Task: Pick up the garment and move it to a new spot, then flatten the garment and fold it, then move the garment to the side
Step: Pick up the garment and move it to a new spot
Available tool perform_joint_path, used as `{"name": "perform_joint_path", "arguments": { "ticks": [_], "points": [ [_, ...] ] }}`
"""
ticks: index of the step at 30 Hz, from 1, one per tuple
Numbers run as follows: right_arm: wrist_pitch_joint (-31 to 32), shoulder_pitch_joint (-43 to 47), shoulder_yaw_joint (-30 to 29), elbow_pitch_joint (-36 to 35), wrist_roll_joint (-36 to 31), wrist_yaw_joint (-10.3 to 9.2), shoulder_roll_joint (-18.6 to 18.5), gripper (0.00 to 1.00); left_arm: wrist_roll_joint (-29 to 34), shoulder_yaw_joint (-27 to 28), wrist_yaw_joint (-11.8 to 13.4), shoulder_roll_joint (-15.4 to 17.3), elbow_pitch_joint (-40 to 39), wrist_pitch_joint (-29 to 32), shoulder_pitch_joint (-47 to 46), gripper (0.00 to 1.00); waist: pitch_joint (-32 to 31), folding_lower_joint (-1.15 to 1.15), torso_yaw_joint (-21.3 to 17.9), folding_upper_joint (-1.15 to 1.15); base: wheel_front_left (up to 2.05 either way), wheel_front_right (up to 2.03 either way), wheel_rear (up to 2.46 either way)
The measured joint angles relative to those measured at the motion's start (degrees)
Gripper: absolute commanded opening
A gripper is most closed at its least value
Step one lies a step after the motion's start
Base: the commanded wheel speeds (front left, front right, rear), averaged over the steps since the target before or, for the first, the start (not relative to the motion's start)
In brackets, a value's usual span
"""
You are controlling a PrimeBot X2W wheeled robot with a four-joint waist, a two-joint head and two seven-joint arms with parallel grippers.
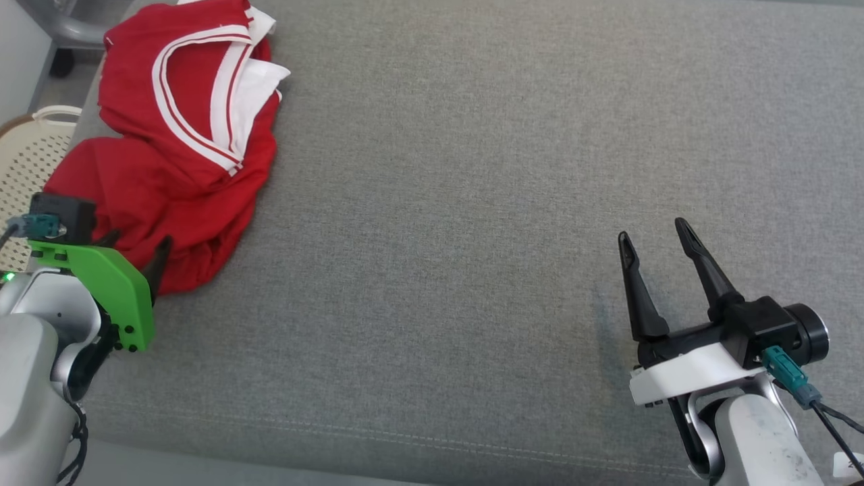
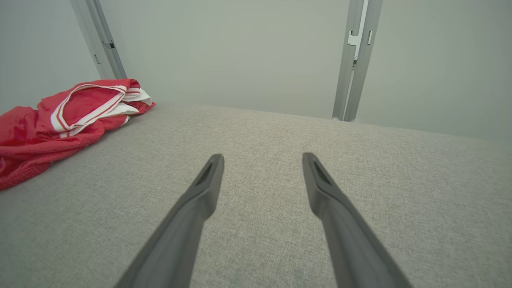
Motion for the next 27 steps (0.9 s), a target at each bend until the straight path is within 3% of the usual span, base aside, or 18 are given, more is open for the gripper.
{"name": "perform_joint_path", "arguments": {
  "ticks": [15,16,18,21,27],
  "points": [
    [0.0,-2.8,-0.5,-1.8,-1.9,0.0,0.0,1.0,-1.8,0.2,0.5,-0.1,10.8,-1.8,-4.8,1.0,8.2,0.0,-3.2,0.0,0.0,0.0,0.0],
    [0.0,-3.1,-0.5,-1.8,-1.9,0.0,0.0,1.0,-2.1,0.4,0.7,-0.3,11.5,-1.6,-5.0,0.93,8.6,0.0,-3.4,0.0,0.0,0.0,0.0],
    [0.0,-3.3,-0.5,-1.8,-1.9,0.0,0.0,1.0,-2.4,0.6,1.0,-0.6,12.8,-1.6,-5.6,0.65,9.1,0.0,-3.9,0.0,0.0,0.0,0.0],
    [0.0,-3.3,-0.7,-1.8,-1.8,0.0,0.0,1.0,-2.5,0.9,1.4,-0.7,14.4,-1.9,-6.4,0.0,9.5,0.0,-4.3,0.0,0.0,0.0,0.0],
    [0.0,-3.3,-1.4,-1.5,-1.5,0.0,0.0,1.0,-4.5,0.9,0.8,-1.3,14.1,-3.0,-6.6,0.0,8.4,0.0,-4.1,0.0,0.0,0.0,0.0]
  ]
}}
